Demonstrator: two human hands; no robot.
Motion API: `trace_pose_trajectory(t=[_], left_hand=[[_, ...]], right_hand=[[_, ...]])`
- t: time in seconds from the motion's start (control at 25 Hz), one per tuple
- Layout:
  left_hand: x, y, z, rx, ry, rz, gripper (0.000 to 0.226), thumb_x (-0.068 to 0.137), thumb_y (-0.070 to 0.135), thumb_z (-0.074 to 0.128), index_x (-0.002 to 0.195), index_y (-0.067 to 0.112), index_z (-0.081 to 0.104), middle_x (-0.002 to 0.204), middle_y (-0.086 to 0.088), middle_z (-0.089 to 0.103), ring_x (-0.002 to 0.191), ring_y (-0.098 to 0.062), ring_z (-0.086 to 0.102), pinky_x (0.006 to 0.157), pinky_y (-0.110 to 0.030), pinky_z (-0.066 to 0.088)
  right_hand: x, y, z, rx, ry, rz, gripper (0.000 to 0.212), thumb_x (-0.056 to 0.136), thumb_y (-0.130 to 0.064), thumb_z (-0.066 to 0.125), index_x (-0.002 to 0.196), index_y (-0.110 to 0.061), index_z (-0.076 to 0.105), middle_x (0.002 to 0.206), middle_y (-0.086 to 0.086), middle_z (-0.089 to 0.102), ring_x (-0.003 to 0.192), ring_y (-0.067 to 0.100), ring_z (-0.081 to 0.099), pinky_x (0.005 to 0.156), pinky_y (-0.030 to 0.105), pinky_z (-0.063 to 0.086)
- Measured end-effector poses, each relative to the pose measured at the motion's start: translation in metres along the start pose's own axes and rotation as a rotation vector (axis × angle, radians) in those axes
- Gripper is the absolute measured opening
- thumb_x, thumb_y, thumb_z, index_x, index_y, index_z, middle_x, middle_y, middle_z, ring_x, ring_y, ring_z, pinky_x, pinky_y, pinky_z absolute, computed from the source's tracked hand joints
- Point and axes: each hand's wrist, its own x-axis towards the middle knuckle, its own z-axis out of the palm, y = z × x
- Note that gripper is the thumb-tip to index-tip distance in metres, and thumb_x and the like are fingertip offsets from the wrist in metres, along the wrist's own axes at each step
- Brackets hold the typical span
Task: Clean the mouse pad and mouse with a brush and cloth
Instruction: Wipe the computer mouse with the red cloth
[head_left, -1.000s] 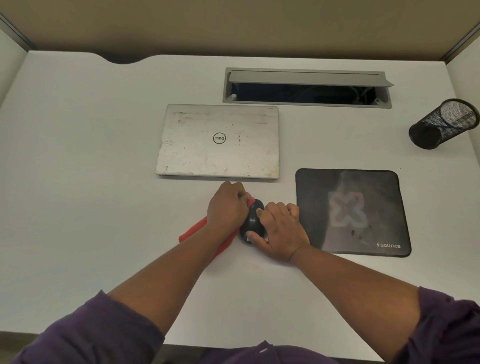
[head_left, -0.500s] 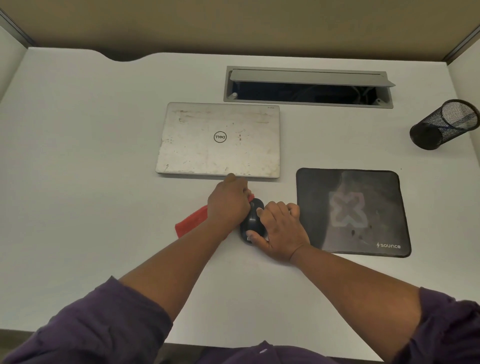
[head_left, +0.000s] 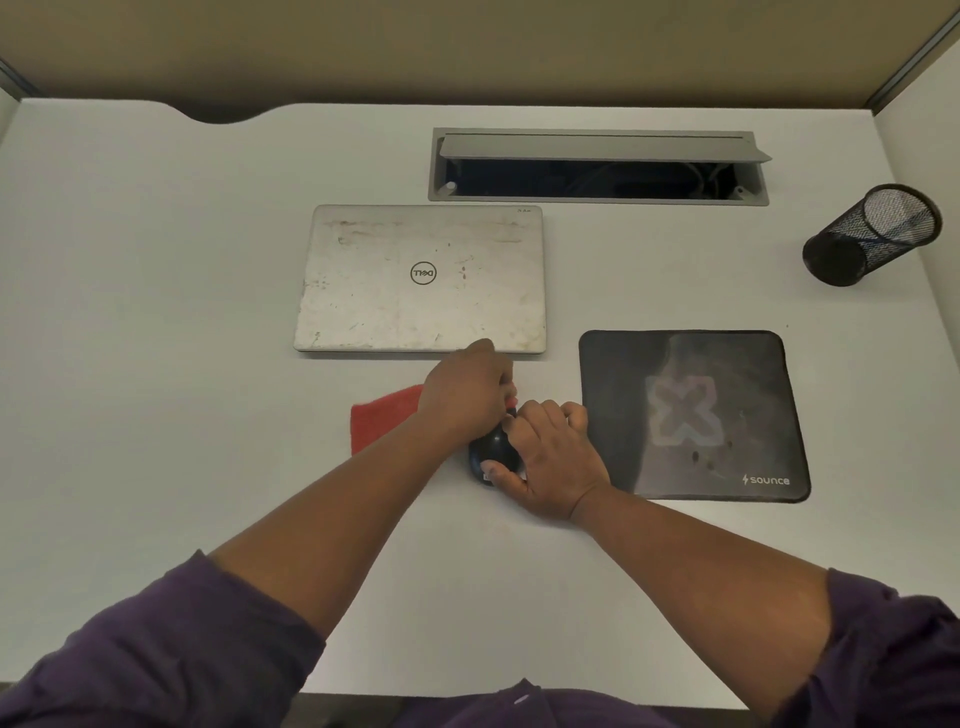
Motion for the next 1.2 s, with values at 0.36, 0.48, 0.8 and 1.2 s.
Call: trace_pose_trajectory(t=[0.36,0.48,0.8,1.2], left_hand=[[0.015,0.003,-0.013,0.04,-0.225,0.182,0.01,0.085,0.027,0.073,0.076,0.024,0.069,0.087,0.008,0.065,0.079,-0.014,0.062,0.071,-0.035,0.055],[0.01,0.003,0.008,0.054,-0.044,0.093,0.016,0.088,0.024,0.065,0.072,0.025,0.064,0.088,0.008,0.056,0.075,-0.014,0.059,0.064,-0.035,0.051],[-0.022,-0.007,0.018,-0.367,0.284,-0.323,0.019,0.088,0.029,0.068,0.07,0.031,0.062,0.076,0.016,0.063,0.069,-0.004,0.06,0.059,-0.021,0.038],[-0.066,-0.021,0.04,-0.404,0.399,-0.265,0.015,0.096,0.032,0.062,0.082,0.032,0.056,0.089,0.014,0.05,0.074,-0.004,0.054,0.061,-0.009,0.031]], right_hand=[[0.001,-0.003,-0.003,-0.018,-0.037,0.021,0.045,0.093,-0.067,0.034,0.103,-0.024,0.047,0.097,-0.001,0.055,0.083,0.021,0.043,0.083,0.044,0.03],[0.002,-0.004,-0.008,-0.014,-0.059,0.035,0.04,0.091,-0.066,0.04,0.091,-0.026,0.04,0.085,-0.003,0.053,0.079,0.02,0.041,0.08,0.045,0.03],[-0.002,0.001,-0.001,-0.029,0.012,0.027,0.05,0.091,-0.067,0.038,0.108,-0.022,0.05,0.084,-0.005,0.054,0.079,0.021,0.044,0.081,0.045,0.029],[0.0,-0.003,-0.006,-0.015,-0.046,0.021,0.061,0.095,-0.068,0.024,0.111,-0.018,0.054,0.088,-0.002,0.058,0.082,0.023,0.047,0.084,0.045,0.029]])
